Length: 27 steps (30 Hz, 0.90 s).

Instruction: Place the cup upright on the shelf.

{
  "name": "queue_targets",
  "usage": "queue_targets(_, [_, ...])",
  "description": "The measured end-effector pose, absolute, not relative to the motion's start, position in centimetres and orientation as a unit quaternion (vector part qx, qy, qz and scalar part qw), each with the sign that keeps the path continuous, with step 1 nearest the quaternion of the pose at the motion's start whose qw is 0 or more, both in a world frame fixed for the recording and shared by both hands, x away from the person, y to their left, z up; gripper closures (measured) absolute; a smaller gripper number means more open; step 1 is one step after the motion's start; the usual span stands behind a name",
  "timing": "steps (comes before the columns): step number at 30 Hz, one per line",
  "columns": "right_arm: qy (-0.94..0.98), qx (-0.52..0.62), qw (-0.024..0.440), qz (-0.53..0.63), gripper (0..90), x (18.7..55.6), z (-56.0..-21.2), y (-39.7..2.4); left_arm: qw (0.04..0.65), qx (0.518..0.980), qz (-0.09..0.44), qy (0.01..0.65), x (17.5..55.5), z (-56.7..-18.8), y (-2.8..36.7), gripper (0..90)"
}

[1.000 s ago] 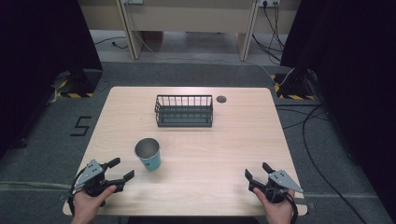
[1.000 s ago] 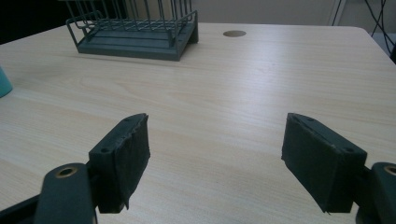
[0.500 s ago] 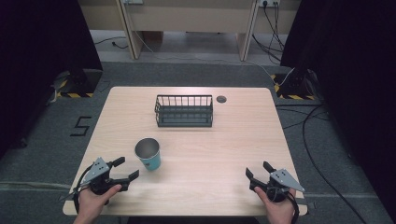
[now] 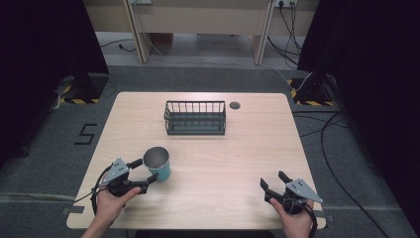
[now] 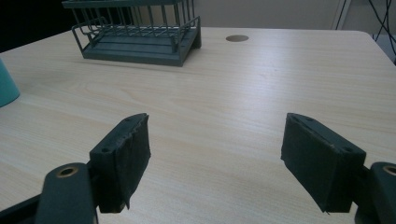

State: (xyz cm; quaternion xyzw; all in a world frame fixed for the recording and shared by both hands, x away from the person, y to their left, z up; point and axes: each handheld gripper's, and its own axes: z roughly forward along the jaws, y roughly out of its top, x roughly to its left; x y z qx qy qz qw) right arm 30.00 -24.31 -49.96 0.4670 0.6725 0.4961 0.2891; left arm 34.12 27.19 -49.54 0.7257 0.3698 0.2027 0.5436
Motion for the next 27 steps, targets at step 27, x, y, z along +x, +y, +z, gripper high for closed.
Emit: queue_targets(27, [0.680, 0.474, 0.279, 0.485, 25.5, 30.2, -50.5, -24.4, 0.572, 0.717, 0.188, 0.351, 36.1, -50.2, 25.9, 15.0])
